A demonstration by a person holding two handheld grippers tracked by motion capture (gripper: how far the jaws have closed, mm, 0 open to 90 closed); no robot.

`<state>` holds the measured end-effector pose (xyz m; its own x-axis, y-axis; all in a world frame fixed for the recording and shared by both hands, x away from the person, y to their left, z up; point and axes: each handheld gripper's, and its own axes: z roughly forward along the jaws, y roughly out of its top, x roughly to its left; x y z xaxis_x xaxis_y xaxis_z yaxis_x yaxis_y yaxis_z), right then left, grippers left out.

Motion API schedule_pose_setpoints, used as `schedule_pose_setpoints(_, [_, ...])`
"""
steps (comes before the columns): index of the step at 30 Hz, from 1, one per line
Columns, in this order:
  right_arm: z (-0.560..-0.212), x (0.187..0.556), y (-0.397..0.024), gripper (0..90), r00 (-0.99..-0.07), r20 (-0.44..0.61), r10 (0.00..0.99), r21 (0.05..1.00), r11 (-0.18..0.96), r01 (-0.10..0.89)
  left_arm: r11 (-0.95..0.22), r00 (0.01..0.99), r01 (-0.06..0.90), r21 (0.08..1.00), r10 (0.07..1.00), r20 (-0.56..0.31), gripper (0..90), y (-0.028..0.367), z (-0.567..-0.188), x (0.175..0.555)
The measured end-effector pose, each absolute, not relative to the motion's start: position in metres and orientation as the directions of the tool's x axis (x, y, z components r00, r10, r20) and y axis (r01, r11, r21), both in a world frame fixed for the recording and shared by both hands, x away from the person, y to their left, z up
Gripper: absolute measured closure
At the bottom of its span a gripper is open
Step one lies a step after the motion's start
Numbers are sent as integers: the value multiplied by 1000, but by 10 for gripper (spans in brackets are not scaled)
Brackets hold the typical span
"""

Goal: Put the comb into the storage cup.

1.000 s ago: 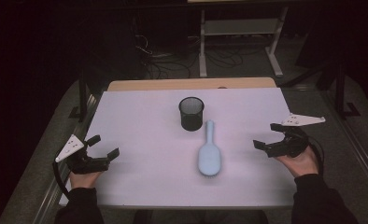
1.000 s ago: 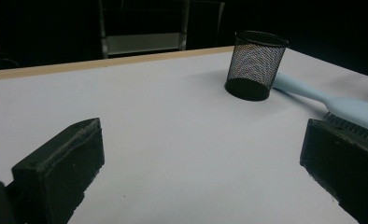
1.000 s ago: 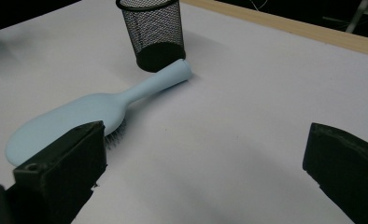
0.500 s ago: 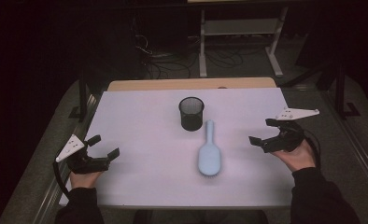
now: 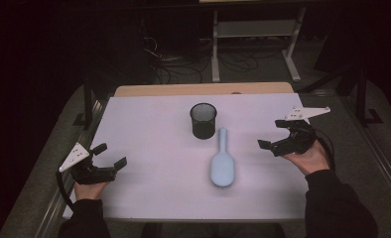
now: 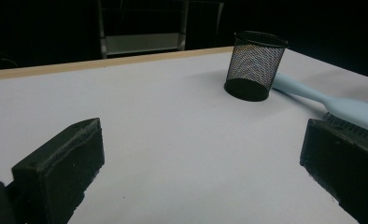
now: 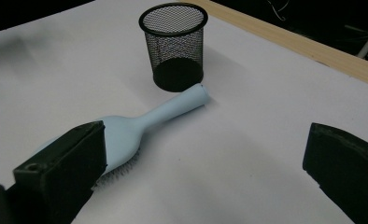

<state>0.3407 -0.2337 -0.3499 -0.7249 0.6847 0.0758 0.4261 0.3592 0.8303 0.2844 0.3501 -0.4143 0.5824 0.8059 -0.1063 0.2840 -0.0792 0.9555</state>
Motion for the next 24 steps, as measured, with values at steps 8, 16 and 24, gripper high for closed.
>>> schedule_pose_setpoints(8, [-347,347,-223,0,-741,70,667,818,388,426,-84,585,286,955,804,-104,0,350,-415,285])
schedule_pose_setpoints(16, [-344,353,-211,0,-761,63,645,806,417,420,-80,589,288,954,801,-111,0,350,-415,285])
schedule_pose_setpoints(24, [-345,358,-205,0,-770,68,635,796,430,425,-87,581,275,957,808,-94,0,349,-414,284])
